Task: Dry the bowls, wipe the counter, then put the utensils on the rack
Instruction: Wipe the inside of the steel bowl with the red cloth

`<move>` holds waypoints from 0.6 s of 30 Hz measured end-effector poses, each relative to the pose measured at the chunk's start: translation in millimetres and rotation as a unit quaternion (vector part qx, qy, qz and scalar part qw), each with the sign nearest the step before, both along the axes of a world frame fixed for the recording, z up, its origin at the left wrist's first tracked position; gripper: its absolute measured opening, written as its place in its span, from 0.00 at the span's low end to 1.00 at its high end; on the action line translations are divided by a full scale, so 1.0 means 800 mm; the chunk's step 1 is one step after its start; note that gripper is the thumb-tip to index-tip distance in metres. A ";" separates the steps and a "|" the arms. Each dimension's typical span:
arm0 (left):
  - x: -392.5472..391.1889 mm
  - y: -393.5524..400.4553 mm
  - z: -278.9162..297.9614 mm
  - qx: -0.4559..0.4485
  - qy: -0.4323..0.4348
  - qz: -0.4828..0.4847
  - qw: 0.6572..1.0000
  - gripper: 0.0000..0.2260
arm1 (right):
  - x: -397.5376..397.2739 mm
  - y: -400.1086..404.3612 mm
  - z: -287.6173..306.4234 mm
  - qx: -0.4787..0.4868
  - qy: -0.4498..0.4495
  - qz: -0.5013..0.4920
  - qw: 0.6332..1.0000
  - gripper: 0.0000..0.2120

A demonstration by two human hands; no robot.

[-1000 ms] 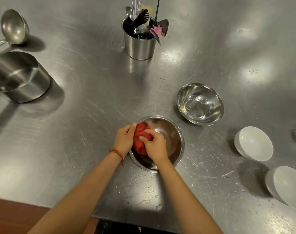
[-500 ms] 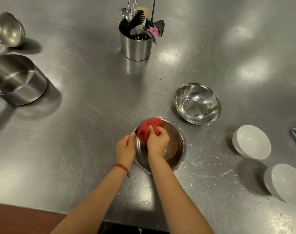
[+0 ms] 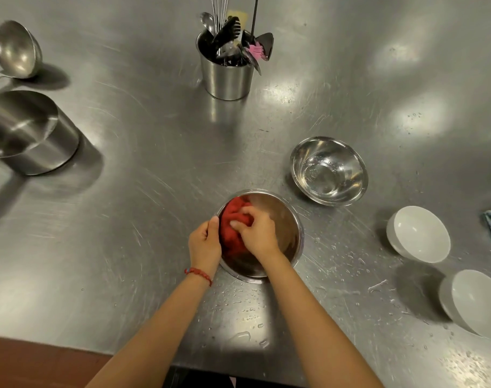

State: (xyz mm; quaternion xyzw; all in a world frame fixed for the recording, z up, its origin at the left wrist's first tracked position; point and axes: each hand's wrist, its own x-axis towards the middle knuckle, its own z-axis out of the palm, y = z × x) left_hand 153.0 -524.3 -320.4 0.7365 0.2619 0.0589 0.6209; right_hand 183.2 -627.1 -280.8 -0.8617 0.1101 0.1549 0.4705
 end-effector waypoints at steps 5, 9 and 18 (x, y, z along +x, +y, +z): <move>0.001 0.001 0.001 -0.012 0.013 0.013 1.000 0.20 | -0.014 -0.032 0.015 -0.029 0.042 0.281 0.958 0.14; 0.004 0.003 0.005 -0.014 0.013 0.015 1.000 0.22 | -0.002 -0.059 0.036 -0.145 0.093 0.419 0.891 0.13; 0.008 -0.006 0.015 -0.001 -0.003 0.045 0.999 0.23 | -0.012 -0.055 0.041 -0.198 0.064 0.373 0.904 0.10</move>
